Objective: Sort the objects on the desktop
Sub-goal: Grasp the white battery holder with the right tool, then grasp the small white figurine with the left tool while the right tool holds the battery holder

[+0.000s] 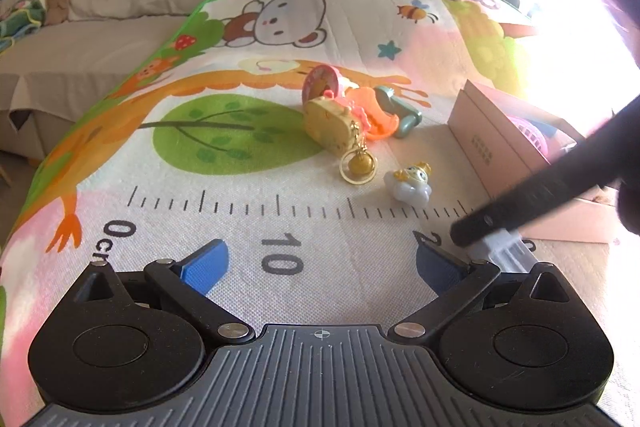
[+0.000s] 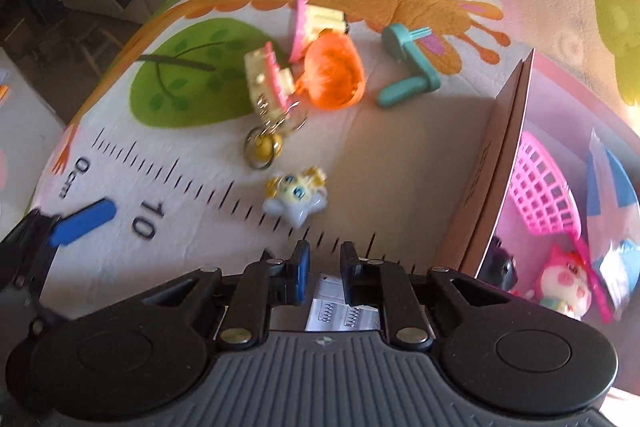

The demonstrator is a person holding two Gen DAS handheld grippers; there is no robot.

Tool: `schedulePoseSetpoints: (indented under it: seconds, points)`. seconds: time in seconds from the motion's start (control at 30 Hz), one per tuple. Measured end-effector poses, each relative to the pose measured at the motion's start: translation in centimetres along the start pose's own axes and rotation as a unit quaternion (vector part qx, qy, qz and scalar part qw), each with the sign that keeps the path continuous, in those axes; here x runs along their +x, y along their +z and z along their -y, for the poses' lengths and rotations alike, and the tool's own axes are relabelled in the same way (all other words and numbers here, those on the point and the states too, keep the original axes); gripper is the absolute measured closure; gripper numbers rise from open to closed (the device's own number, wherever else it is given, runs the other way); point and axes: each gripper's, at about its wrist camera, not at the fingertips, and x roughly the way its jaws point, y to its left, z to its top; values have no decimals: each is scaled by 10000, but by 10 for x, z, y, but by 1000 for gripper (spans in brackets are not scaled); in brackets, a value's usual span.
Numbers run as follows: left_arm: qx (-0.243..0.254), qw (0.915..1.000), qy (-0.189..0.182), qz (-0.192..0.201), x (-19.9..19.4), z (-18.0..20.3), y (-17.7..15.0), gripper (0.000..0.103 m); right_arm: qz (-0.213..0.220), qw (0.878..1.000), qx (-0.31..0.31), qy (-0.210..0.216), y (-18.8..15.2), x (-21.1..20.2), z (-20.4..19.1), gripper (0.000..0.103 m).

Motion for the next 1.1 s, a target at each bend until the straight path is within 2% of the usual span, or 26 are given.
schedulePoseSetpoints:
  seconds: [0.07, 0.13, 0.17, 0.2, 0.23, 0.27, 0.3, 0.43, 0.5, 0.57, 0.67, 0.73, 0.83, 0.9, 0.93, 0.97, 1.03, 1.1]
  points:
    - [1, 10000, 1, 0, 0, 0, 0, 0, 128, 9998, -124, 9, -24, -14, -2, 87]
    - [6, 10000, 15, 1, 0, 0, 0, 0, 521, 9983, -196, -151, -48, -34, 0, 83]
    - [25, 10000, 40, -8, 1, 1, 0, 0, 726, 9965, -252, -318, -59, -42, 2, 75]
    - [54, 10000, 65, -17, 1, 1, 0, 0, 910, 9944, -277, -464, -70, -50, 3, 56]
    - [90, 9999, 90, -21, 1, 2, 0, 0, 1095, 9921, -231, -561, -83, -57, 7, 45]
    - [126, 9999, 110, -25, 1, 3, -1, 0, 1203, 9912, -133, -542, -94, -60, 11, 29]
    - [161, 9998, 121, -37, 1, 4, 0, 0, 1242, 9912, -50, -448, -103, -62, 14, 26]
    - [245, 9993, 248, -134, 5, 8, 1, 0, 1456, 9892, 111, -143, -130, -52, 18, 26]
    - [317, 9988, 334, -168, 5, 10, 1, 0, 1474, 9889, 34, -178, -134, -41, 12, 26]
    - [431, 9980, 395, -226, 5, 15, 3, 0, 1562, 9866, -230, -417, -140, -34, 5, 27]
    - [609, 9973, 361, -185, 3, 25, 8, 0, 1861, 9760, -447, -1040, -148, -34, 5, 33]
    - [721, 9968, 307, -143, 5, 34, 14, 0, 1975, 9704, -231, -1373, -154, -35, 18, 33]
    - [897, 9958, 164, -77, 18, 51, 26, 1, 1959, 9727, 408, -1175, -164, -41, 46, 32]
    - [988, 9949, 158, -118, 30, 61, 31, 1, 2057, 9699, 683, -1112, -172, -48, 59, 32]
    - [1036, 9944, 150, -152, 37, 67, 34, 4, 2169, 9665, 782, -1132, -176, -53, 65, 32]
    - [1078, 9939, 129, -187, 44, 71, 36, 12, 2269, 9633, 855, -1149, -178, -58, 70, 32]
    - [1140, 9931, 108, -263, 57, 78, 40, 21, 2574, 9521, 1125, -1208, -181, -73, 84, 30]
    - [1171, 9926, 138, -302, 67, 82, 42, 25, 2846, 9397, 1380, -1300, -181, -85, 97, 22]
